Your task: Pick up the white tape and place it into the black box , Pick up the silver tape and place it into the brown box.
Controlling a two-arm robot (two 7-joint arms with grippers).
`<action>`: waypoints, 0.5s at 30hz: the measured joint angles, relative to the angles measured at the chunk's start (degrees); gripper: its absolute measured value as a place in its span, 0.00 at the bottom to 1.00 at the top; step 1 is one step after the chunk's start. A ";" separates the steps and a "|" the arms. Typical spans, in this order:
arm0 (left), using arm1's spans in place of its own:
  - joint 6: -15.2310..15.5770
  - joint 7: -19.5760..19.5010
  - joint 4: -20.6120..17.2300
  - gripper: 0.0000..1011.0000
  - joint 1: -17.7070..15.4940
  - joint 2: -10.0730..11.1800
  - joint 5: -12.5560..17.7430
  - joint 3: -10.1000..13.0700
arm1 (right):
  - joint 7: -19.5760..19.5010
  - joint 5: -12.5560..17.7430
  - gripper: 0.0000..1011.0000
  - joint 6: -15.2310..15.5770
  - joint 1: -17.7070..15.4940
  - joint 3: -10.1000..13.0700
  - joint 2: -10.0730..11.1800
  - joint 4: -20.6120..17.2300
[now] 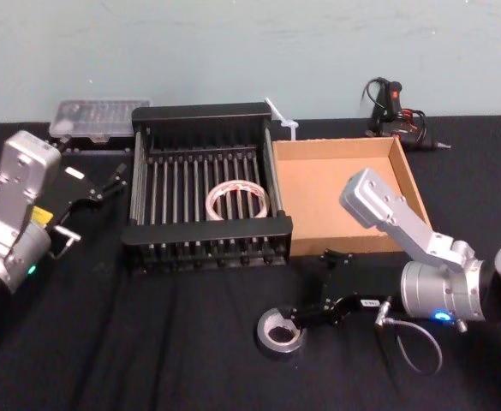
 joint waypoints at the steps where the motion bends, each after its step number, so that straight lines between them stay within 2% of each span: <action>1: 0.00 0.00 0.00 0.99 0.00 0.00 0.00 0.00 | 0.14 -0.16 0.99 0.05 0.20 -0.33 0.00 0.16; 15: 0.00 0.00 0.00 0.99 0.00 0.00 0.00 0.00 | 0.76 -1.47 0.99 0.74 1.24 -2.46 0.05 0.79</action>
